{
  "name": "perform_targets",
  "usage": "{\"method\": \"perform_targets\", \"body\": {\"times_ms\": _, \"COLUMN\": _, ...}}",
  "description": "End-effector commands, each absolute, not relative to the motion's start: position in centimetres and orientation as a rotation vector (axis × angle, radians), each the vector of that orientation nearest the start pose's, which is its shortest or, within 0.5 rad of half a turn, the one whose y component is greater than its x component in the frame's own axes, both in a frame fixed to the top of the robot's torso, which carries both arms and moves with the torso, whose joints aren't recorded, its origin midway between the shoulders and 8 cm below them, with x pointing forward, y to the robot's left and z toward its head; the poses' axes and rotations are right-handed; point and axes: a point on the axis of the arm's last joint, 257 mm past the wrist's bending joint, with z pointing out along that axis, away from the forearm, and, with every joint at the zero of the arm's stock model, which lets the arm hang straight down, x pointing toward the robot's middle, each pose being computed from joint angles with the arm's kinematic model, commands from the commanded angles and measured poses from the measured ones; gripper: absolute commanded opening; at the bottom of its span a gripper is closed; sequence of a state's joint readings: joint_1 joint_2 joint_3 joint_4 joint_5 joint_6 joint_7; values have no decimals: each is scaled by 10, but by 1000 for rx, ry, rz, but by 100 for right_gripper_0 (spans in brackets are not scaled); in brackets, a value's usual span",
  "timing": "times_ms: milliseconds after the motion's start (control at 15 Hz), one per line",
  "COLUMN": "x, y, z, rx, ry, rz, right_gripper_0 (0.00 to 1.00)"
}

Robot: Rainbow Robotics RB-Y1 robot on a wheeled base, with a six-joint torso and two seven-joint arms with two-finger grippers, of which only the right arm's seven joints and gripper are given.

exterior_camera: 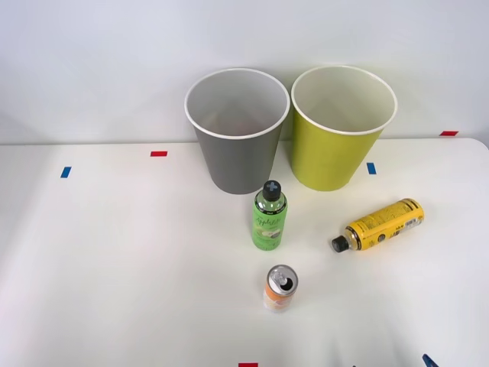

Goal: Put cans in the gray bin, plastic bottles in the light green bin

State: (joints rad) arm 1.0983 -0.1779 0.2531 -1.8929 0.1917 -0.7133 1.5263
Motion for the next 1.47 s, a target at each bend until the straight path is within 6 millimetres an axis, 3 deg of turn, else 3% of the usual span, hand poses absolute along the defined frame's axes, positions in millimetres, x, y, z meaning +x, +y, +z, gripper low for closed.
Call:
{"method": "perform_targets", "body": {"times_ms": 67, "x": 195, "y": -211, "z": -289, "rx": -187, "ry": 1609, "rz": -40, "right_gripper_0": 100}}
{"method": "perform_targets", "body": {"times_ms": 867, "x": 195, "y": -211, "z": -289, "rx": -187, "ry": 1609, "rz": -40, "right_gripper_0": 100}}
{"method": "perform_targets", "body": {"times_ms": 1000, "x": 200, "y": -205, "z": -298, "rx": -217, "ry": 1618, "rz": -41, "right_gripper_0": 100}}
{"method": "perform_targets", "body": {"times_ms": 1200, "x": 209, "y": -209, "z": -291, "rx": -220, "ry": 1622, "rz": -43, "right_gripper_0": 100}}
{"method": "perform_targets", "body": {"times_ms": 1467, "x": 234, "y": -221, "z": -274, "rx": -197, "ry": 1695, "rz": -51, "right_gripper_0": 100}}
